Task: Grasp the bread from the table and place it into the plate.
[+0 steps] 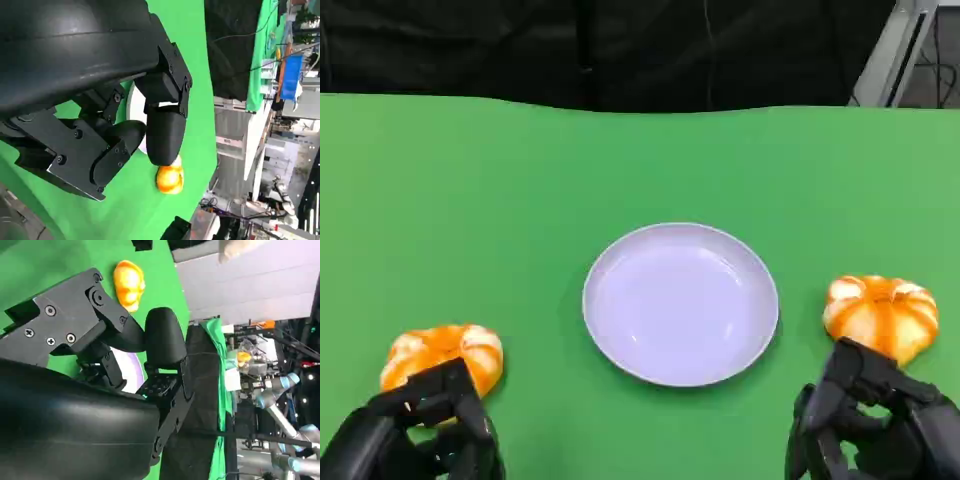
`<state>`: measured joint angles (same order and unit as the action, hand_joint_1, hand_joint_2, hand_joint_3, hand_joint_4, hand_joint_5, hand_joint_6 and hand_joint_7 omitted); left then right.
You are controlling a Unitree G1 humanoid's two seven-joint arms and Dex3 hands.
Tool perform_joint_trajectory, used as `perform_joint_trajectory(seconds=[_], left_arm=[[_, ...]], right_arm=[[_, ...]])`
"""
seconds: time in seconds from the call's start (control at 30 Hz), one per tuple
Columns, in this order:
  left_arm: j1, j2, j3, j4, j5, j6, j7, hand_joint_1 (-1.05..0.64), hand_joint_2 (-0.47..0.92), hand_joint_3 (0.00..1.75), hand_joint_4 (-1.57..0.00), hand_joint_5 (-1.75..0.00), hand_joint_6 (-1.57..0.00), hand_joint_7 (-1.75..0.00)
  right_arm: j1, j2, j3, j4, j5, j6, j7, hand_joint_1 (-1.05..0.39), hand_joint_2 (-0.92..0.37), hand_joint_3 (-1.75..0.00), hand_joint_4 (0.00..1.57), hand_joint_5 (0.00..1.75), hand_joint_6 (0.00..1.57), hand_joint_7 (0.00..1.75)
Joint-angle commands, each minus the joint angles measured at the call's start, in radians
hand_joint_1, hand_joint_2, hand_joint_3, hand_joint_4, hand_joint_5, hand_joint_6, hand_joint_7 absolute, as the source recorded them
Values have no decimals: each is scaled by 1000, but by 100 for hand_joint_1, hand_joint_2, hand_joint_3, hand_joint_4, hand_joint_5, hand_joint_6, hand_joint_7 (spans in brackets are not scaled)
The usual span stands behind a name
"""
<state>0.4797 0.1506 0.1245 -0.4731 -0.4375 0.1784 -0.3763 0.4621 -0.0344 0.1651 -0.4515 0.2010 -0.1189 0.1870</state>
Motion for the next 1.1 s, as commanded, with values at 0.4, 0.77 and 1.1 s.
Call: perform_joint_trajectory(seconds=[0.4, 0.77, 1.1], left_arm=[[-1, 13, 11, -11, 3, 14, 12, -4, 47, 135, -89, -175, -84, -157], [12, -7, 6, 16, 148, -192, 18, -8, 53, 101, -77, -137, -86, -104], [23, 81, 49, 37, 703, -624, 144, -60, 92, 23, -65, -16, -77, -1]], right_arm=[[-6, 5, -13, -6, 17, 10, -8, -14, -54, -125, 85, 175, 66, 169], [-12, 9, -9, 12, 0, -6, -10, -14, -54, -125, 85, 175, 66, 169], [-16, 12, -12, 24, 4, -24, -2, -14, -54, -123, 84, 175, 66, 169]])
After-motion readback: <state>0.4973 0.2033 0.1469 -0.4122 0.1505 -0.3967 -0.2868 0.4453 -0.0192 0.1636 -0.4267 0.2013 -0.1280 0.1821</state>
